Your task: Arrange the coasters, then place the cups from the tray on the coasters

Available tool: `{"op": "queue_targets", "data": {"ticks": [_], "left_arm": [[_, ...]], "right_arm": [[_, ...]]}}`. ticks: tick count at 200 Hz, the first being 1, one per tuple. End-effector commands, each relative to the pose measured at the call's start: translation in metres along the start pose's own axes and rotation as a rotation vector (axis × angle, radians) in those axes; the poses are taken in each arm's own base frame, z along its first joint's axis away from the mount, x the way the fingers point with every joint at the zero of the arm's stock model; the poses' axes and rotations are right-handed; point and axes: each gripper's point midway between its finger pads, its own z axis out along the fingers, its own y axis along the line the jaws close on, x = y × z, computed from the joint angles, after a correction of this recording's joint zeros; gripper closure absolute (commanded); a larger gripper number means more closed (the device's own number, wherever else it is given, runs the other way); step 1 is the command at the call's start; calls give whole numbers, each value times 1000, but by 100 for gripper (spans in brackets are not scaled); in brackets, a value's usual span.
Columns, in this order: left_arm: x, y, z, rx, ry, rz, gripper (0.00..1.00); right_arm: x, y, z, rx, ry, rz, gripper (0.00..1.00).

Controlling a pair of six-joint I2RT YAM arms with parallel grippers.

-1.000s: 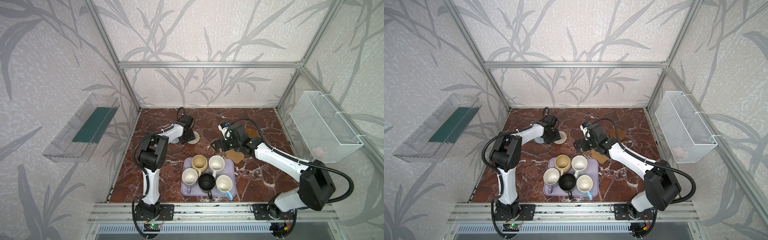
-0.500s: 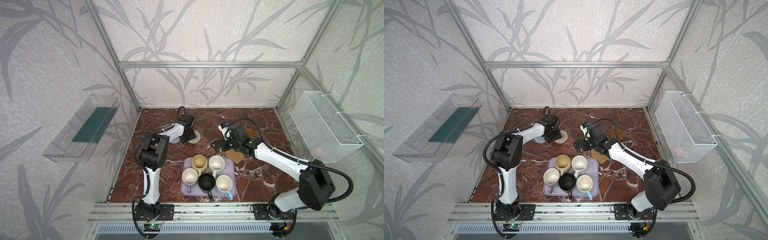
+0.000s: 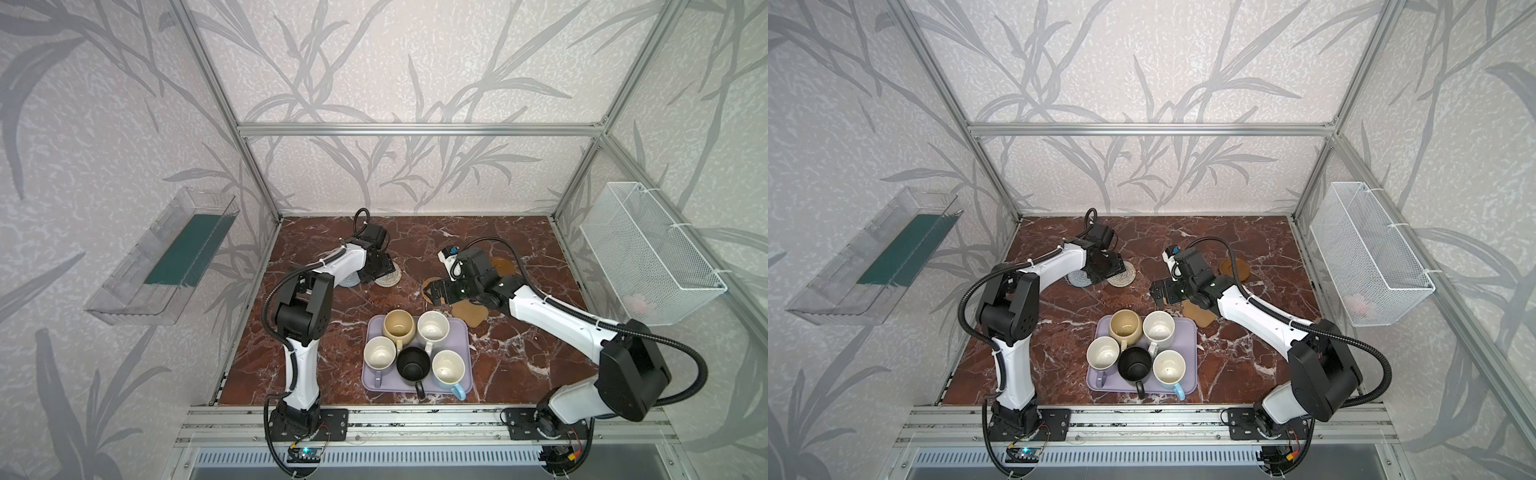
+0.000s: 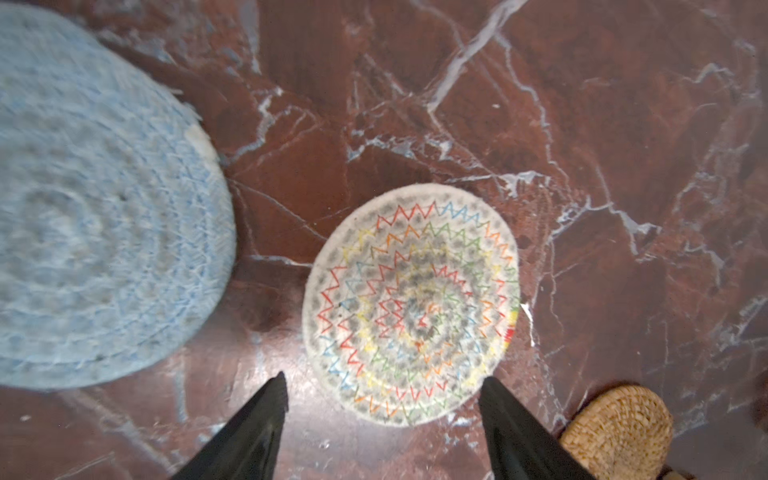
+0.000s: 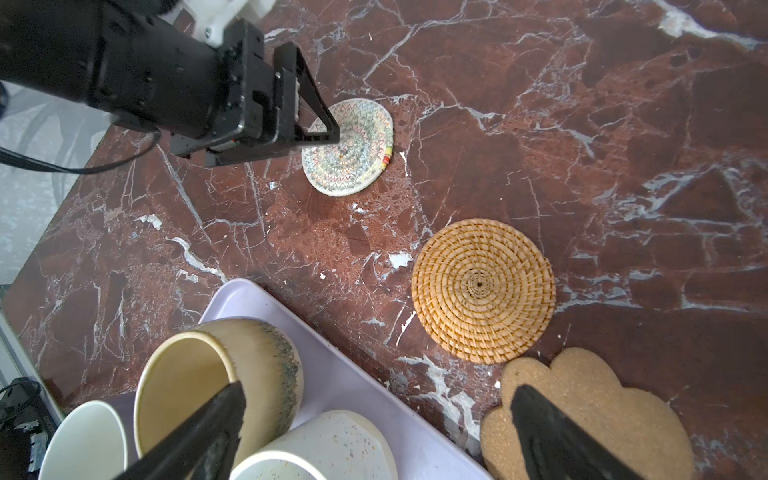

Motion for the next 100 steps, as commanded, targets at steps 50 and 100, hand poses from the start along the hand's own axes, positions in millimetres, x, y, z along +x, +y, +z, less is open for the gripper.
{"op": "queue_targets", "data": {"ticks": [50,100], "left_arm": [[-2,-53,-118,337,-91,124,1],[43,-69,-145,511,-2,189,1]], "right_arm": [[4,-32,-24,125,-18,90,15],[15,-46,-6,147,41,106,19]]}}
